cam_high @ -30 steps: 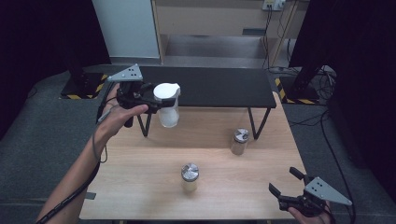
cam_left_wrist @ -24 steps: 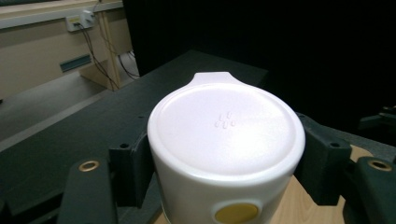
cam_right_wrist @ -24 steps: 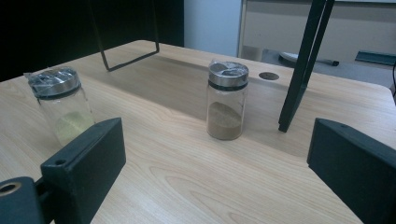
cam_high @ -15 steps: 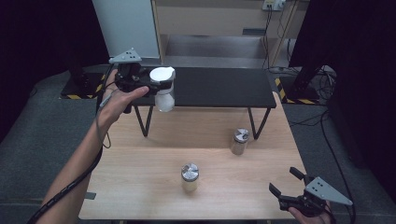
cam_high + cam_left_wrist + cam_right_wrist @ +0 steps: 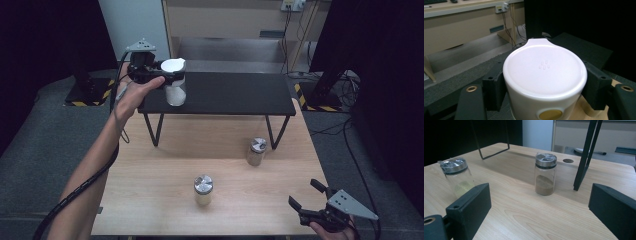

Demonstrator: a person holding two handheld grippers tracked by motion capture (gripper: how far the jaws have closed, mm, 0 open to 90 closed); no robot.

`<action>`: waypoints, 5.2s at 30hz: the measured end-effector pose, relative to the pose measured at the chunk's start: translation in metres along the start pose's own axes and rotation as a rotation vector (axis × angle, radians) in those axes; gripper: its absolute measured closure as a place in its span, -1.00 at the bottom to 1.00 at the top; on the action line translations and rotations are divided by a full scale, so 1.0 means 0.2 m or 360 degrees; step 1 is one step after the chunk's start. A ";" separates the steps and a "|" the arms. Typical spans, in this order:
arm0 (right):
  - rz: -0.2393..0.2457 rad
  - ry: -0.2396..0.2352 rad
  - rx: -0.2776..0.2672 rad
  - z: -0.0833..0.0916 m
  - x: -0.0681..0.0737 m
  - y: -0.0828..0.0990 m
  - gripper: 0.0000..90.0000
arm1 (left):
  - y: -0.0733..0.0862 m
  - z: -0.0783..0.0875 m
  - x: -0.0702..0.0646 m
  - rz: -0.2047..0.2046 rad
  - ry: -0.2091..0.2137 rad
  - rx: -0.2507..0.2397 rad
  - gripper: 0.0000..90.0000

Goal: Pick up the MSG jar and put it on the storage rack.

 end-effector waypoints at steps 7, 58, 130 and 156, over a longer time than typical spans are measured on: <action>-0.0005 -0.0001 -0.0001 0.00 0.00 0.00 -0.89 | 0.01 -0.05 0.05 0.0045 -0.0079 0.0010 -0.34; -0.0018 -0.0007 -0.0004 0.00 -0.01 0.00 -0.89 | 0.07 -0.13 0.09 0.0052 -0.0185 0.0004 -0.34; 0.0001 -0.0011 0.0006 0.00 0.01 -0.01 -0.89 | 0.14 0.44 -0.35 -0.0217 0.0224 -0.0333 -0.96; 0.0008 -0.0016 0.0012 -0.01 0.01 -0.01 -0.89 | 0.52 0.68 -0.48 -0.0254 0.0290 -0.0409 -0.96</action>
Point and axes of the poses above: each handheld gripper's, and its own axes: z roughly backward along the jaws, y roughly out of its underside, x roughly to its left, the point moved 9 cm from there along -z, roughly forward along the jaws, and after that the axes turned 2 degrees about y, right-handed, at the moved point
